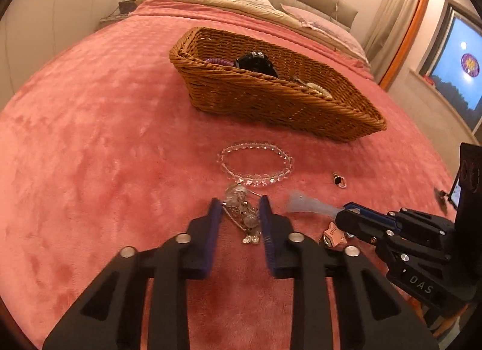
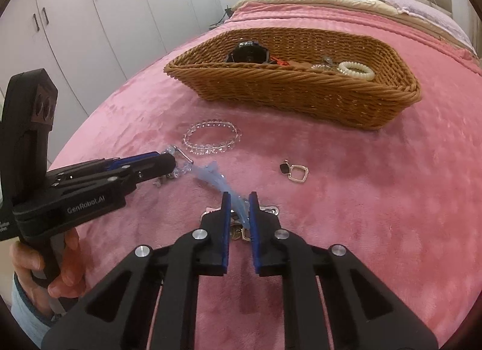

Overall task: Organize jewelry
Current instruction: 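Grasp the crystal charm with the left tool while the right grasps the blue claw clip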

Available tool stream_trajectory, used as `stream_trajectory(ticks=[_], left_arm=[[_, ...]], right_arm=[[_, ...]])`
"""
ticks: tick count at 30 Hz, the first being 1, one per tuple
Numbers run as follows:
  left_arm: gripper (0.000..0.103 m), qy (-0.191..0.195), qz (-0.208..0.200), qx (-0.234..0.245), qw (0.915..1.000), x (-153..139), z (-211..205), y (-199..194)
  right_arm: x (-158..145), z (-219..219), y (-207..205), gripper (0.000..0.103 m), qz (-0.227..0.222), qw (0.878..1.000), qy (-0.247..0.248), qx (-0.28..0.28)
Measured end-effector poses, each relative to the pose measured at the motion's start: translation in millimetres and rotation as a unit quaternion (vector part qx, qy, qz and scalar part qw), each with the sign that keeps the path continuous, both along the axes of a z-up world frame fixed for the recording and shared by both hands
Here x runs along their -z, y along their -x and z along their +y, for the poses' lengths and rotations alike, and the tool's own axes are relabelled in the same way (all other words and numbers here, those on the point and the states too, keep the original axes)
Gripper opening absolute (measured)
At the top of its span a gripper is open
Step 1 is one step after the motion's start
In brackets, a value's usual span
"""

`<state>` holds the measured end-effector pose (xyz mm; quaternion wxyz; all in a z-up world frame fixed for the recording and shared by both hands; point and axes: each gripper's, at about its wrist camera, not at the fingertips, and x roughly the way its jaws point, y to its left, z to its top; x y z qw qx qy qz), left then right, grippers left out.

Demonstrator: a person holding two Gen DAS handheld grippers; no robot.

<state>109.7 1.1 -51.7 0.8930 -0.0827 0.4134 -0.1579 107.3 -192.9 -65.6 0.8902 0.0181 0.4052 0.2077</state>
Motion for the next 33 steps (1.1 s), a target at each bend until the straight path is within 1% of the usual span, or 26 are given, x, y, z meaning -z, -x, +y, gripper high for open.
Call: stream_trajectory(ticks=[2,3,5,8,13,15,19,21,24,26,28,29,30,32,33], left_arm=[[0.018,0.012,0.000,0.001,0.9999,1.1,3.2,0.7],[0.011,0.018,-0.001,0.001,0.9998,1.6,4.6,1.0],[0.011,0.027,-0.001,0.004,0.9996,2.7,5.5,1.7],[0.010,0.031,-0.004,0.008,0.9995,4.0,7.3,4.5],[0.009,0.036,-0.006,0.009,0.9993,2.4,9.5,10.4],[0.007,0.036,-0.007,0.002,0.9993,0.2,10.8,13.8],[0.008,0.036,-0.003,-0.006,0.9993,-2.5,14.8,31.9],[0.008,0.039,0.001,0.009,0.9992,-2.6,14.0,41.7],[0.008,0.026,0.005,0.022,0.9994,-2.4,9.5,54.0],[0.009,0.017,0.007,0.032,0.9993,-1.2,5.6,61.2],[0.015,0.012,0.007,0.034,0.9993,0.0,5.8,65.3],[0.025,0.012,0.007,0.039,0.9991,-0.4,5.6,67.0],[0.038,0.013,0.009,0.046,0.9988,-0.7,5.3,68.0],[0.043,0.009,0.002,0.050,0.9987,-3.2,5.2,70.8],[0.043,-0.001,-0.002,0.045,0.9990,-4.8,5.9,69.9]], right_arm=[[-3.2,-2.6,2.8,0.006,-0.009,1.000,-0.005,0.004],[-5.3,-5.3,4.5,0.006,-0.014,1.000,-0.010,0.008],[-9.1,-15.1,7.4,0.006,-0.020,0.999,-0.023,0.027],[-11.9,-38.3,13.5,0.006,-0.021,0.997,-0.043,0.069],[-12.0,-64.7,32.4,0.006,-0.026,0.990,-0.013,0.137],[-11.9,-67.6,38.7,0.006,-0.031,0.986,0.016,0.161],[-3.1,-64.0,40.1,0.006,-0.011,0.986,0.034,0.161],[-0.7,-61.2,41.1,0.006,-0.005,0.986,0.038,0.160],[-1.9,-63.3,43.9,0.006,-0.003,0.987,0.032,0.160],[0.8,-66.7,43.9,0.006,0.009,0.988,0.017,0.154],[3.8,-69.0,44.1,0.007,0.019,0.988,0.007,0.152],[5.3,-71.0,44.0,0.008,0.026,0.988,-0.001,0.149],[6.5,-72.3,44.6,0.012,0.030,0.989,-0.007,0.146],[6.8,-75.1,46.7,0.022,0.031,0.990,-0.020,0.139],[6.1,-75.2,47.2,0.031,0.030,0.990,-0.021,0.138]])
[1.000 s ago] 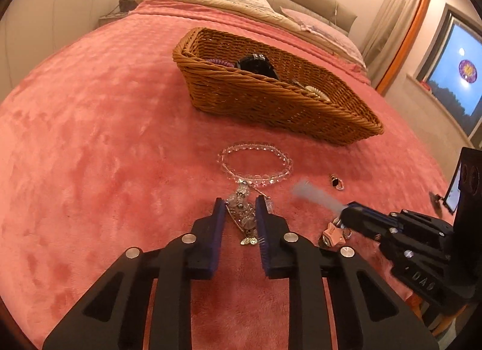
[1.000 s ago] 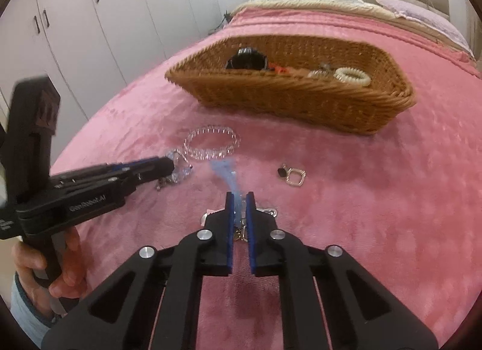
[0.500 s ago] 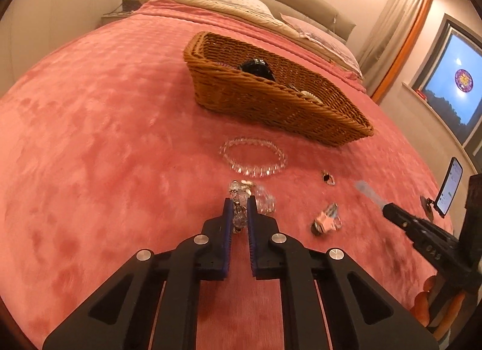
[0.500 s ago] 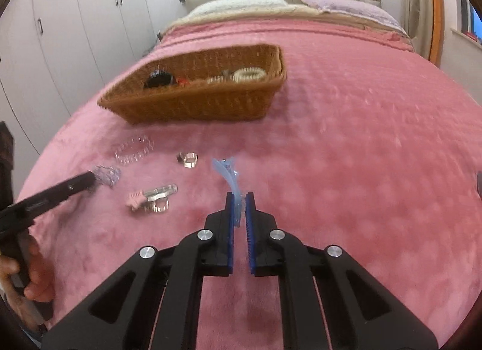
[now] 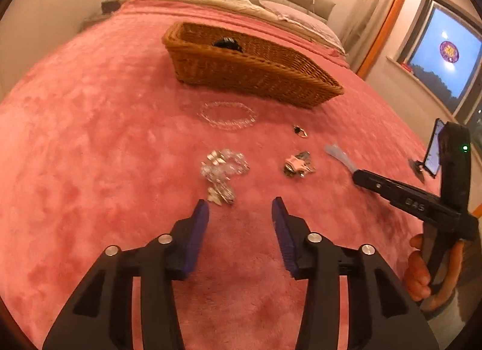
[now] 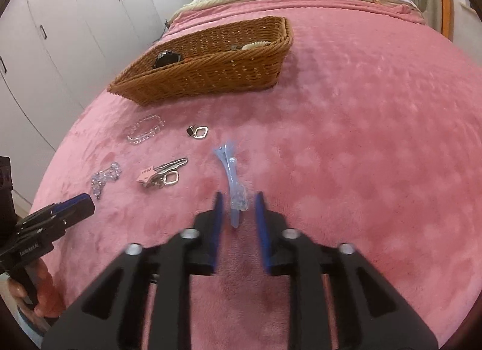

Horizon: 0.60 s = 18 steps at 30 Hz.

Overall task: Organize jewelry
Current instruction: 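Grasp the crystal charm with the left tool while the right grasps the blue claw clip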

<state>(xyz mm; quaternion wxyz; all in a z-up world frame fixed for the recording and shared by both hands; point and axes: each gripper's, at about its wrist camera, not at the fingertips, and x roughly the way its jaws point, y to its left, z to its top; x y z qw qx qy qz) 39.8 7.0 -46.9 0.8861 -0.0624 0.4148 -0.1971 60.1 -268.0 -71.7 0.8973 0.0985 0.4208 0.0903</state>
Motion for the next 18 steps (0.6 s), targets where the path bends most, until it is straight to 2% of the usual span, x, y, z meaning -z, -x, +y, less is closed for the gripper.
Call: stream_trajectory(ticks=[3,4,9,14,15,16,17,18], left_arm=[[0.044,-0.012,-0.002,-0.018,0.9998,-2.2,3.2,-10.6],[0.044,-0.014,0.000,-0.020,0.9997,-2.2,3.5,-17.4],[0.047,-0.030,0.016,-0.006,0.9994,3.5,-4.2,-39.3],[0.047,-0.051,0.003,-0.005,0.9987,4.6,-11.7,-38.8],[0.042,-0.061,-0.002,-0.007,0.9981,5.0,-14.1,-37.4],[0.039,-0.076,-0.008,-0.010,0.9970,5.3,-17.4,-35.8],[0.031,-0.085,-0.013,-0.011,0.9962,5.3,-19.2,-35.2],[0.018,-0.087,-0.016,-0.011,0.9960,5.1,-19.8,-34.7]], right_arm=[[-3.6,2.2,1.4,0.045,-0.009,1.000,0.011,0.002],[-4.7,4.0,0.5,0.047,-0.011,1.000,0.015,-0.001],[-4.1,10.3,-13.9,0.047,-0.004,0.999,0.039,0.000],[0.5,19.7,-22.8,0.047,-0.001,0.997,0.072,0.002],[0.8,23.0,-22.8,0.045,-0.003,0.997,0.082,0.001],[1.5,25.1,-22.4,0.033,-0.005,0.996,0.089,0.000],[1.7,27.6,-21.8,0.028,-0.007,0.996,0.094,-0.004],[1.7,28.2,-21.2,0.020,-0.008,0.995,0.095,-0.006]])
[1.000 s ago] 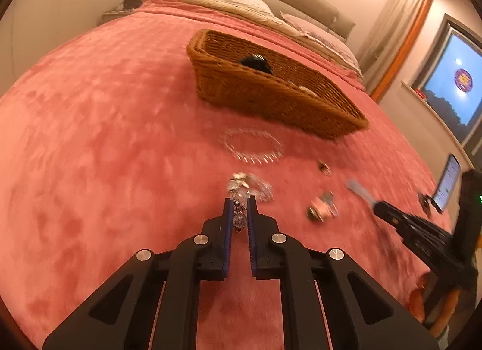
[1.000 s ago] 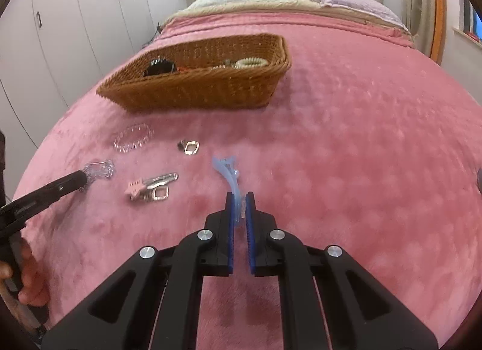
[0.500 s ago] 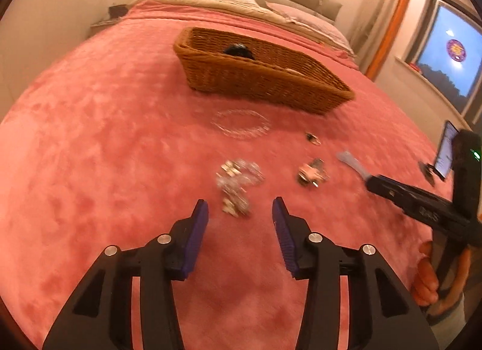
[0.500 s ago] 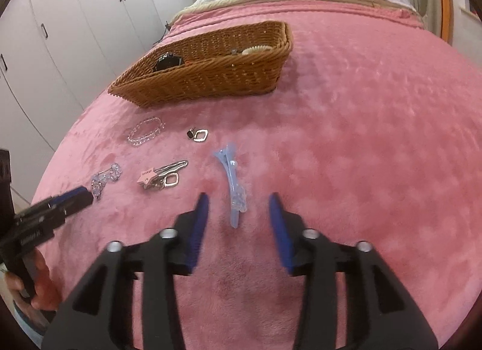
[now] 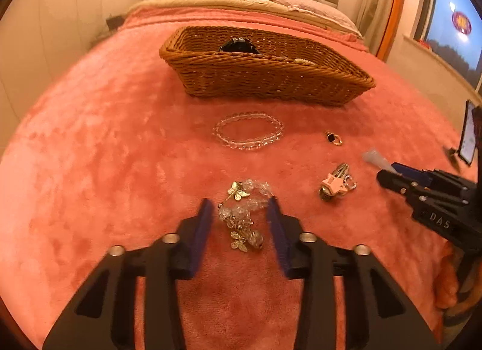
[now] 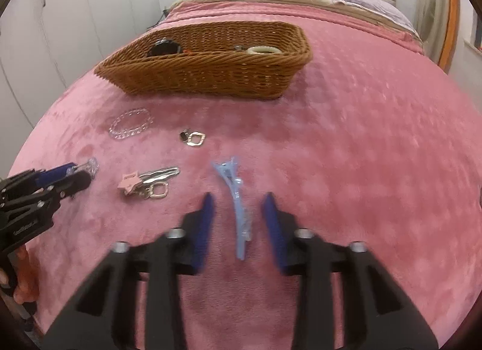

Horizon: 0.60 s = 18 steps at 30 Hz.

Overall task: Organize jewelry
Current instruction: 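Grasp the crystal charm with the left tool while the right grasps the blue claw clip, then lower the crystal charm and blue claw clip into the basket and open both tools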

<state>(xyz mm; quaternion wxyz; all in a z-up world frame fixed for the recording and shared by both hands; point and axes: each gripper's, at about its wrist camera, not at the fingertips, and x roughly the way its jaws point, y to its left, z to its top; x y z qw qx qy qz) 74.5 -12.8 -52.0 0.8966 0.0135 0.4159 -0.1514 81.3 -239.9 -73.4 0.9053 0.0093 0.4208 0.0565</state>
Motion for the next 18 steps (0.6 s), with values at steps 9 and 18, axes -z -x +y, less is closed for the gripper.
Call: stream_trajectory(ticks=[9,18], left_arm=[[0.012,0.037,-0.039,0.017,0.9984,-15.1,4.9,15.1],[0.012,0.090,-0.095,0.040,0.9906,-58.2,11.2,17.1]], right_arm=[[-9.4,-1.8,9.2,0.007,-0.011,1.000,-0.012,-0.007],[-54.5,-13.1,11.9,0.007,-0.058,0.998,-0.037,-0.006]])
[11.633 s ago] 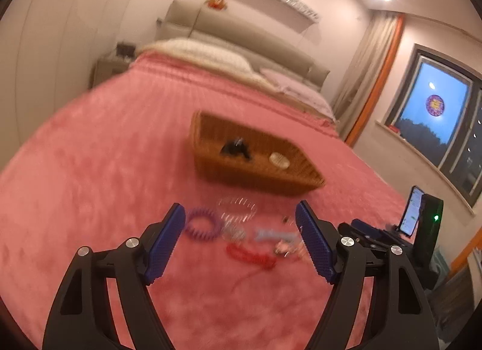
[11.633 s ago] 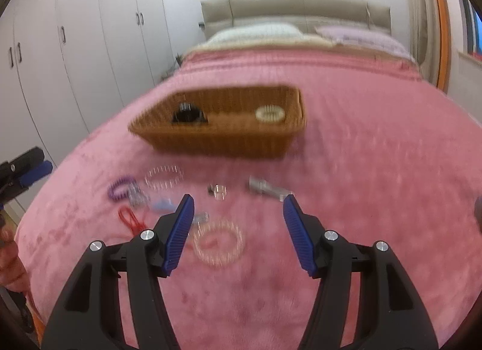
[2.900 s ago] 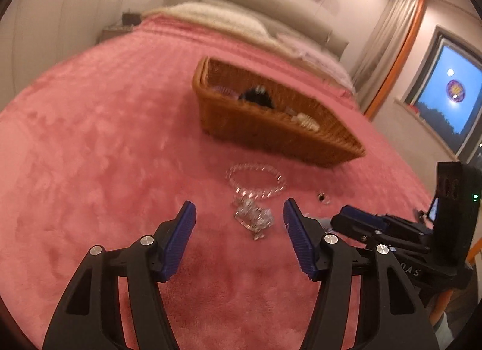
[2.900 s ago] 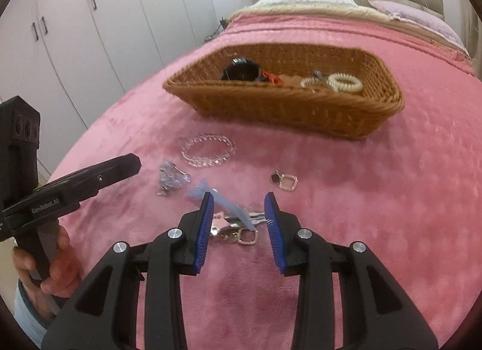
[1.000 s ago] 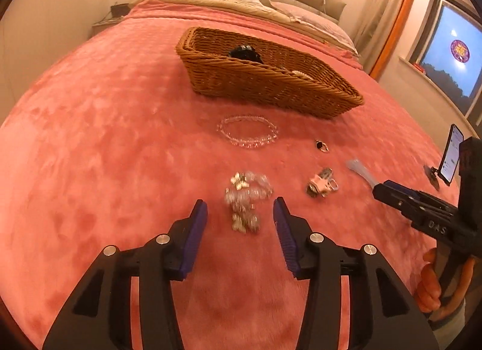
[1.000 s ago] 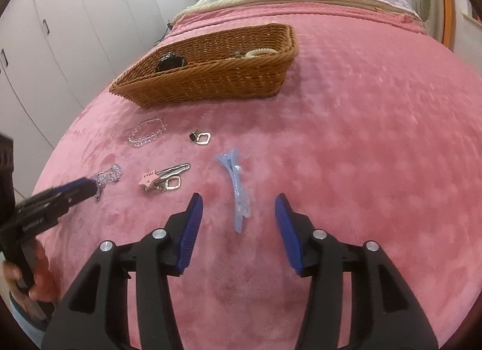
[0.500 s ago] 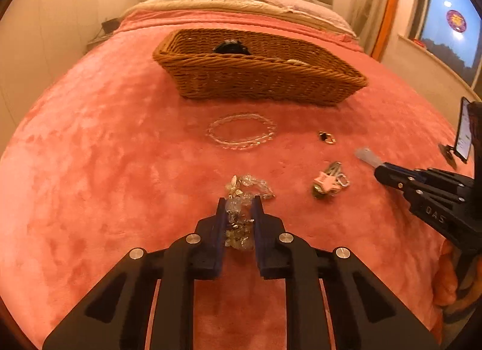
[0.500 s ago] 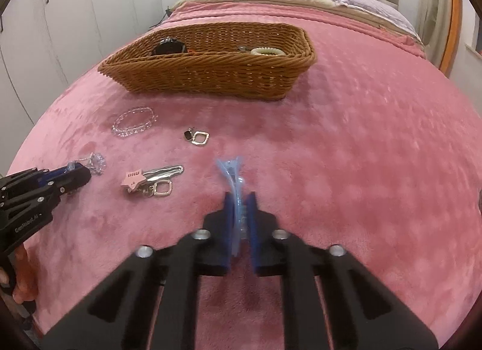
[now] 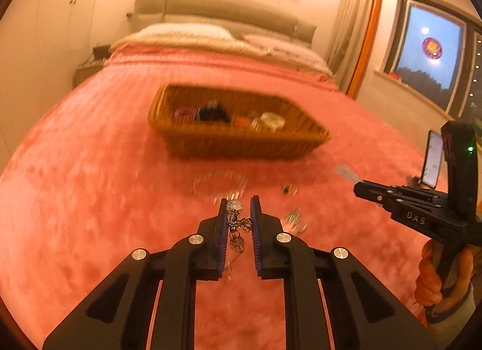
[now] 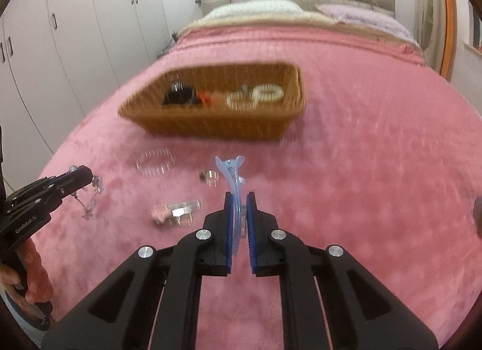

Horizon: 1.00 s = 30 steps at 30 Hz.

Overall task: Organize jewelry
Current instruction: 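Lower the crystal charm and blue claw clip into the basket and open both tools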

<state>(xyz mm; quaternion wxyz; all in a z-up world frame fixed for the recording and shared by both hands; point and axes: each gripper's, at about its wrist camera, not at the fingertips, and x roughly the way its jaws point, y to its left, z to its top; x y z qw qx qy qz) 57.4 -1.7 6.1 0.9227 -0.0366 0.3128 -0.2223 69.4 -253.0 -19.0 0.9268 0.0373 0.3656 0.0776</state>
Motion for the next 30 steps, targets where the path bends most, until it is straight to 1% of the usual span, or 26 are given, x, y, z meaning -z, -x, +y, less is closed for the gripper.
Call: stream_trajectory(ticks=[4,7,10,13,15,18,20,22,24,25,28,30], left_arm=[[0.012,0.011,-0.040,0.015,0.9990,-34.8,-10.6,-13.1],[0.012,0.013,-0.067,0.024,0.9974,-63.9,-26.2,-36.8],[0.012,0.012,-0.085,0.032,0.9958,-81.5,-45.2,-63.4],[0.012,0.020,-0.088,0.036,0.9952,-89.1,-60.3,-97.3],[0.012,0.029,-0.080,0.037,0.9957,-86.2,-68.9,-119.1],[0.012,0.038,-0.054,0.037,0.9971,-70.6,-81.9,-158.1],[0.012,0.040,-0.030,0.034,0.9982,-53.2,-85.6,-179.1],[0.012,0.043,-0.001,0.031,0.9986,-32.7,-86.9,-195.6],[0.012,0.047,0.019,0.032,0.9982,-18.1,-83.1,-202.8],[0.012,0.049,0.030,0.033,0.9978,-9.7,-82.4,-205.3],[0.012,0.047,0.046,0.030,0.9974,1.1,-80.2,-207.9],[0.013,0.042,0.050,0.029,0.9974,3.0,-79.5,-208.2]], right_arm=[[-35.7,1.9,-15.2,0.007,-0.038,0.999,0.001,-0.009],[-55.5,2.5,-37.4,0.007,-0.060,0.998,0.005,-0.005],[-67.9,1.6,-73.0,0.007,-0.066,0.998,0.003,-0.004],[-69.8,2.1,-110.1,0.007,-0.056,0.998,-0.004,-0.007],[-64.0,2.7,-136.1,0.007,-0.047,0.999,-0.001,-0.002],[-46.1,3.2,-169.5,0.007,-0.020,1.000,-0.011,-0.007],[-25.4,3.1,-191.1,0.007,0.009,1.000,-0.022,-0.015],[-9.5,2.3,-201.5,0.007,0.028,0.999,-0.027,-0.014],[3.4,1.3,-209.5,0.007,0.048,0.998,-0.035,-0.018],[6.2,1.3,-210.5,0.007,0.050,0.998,-0.035,-0.019],[11.1,3.2,-210.7,0.007,0.055,0.998,-0.026,-0.020],[12.0,6.6,-209.2,0.007,0.055,0.998,-0.015,-0.021]])
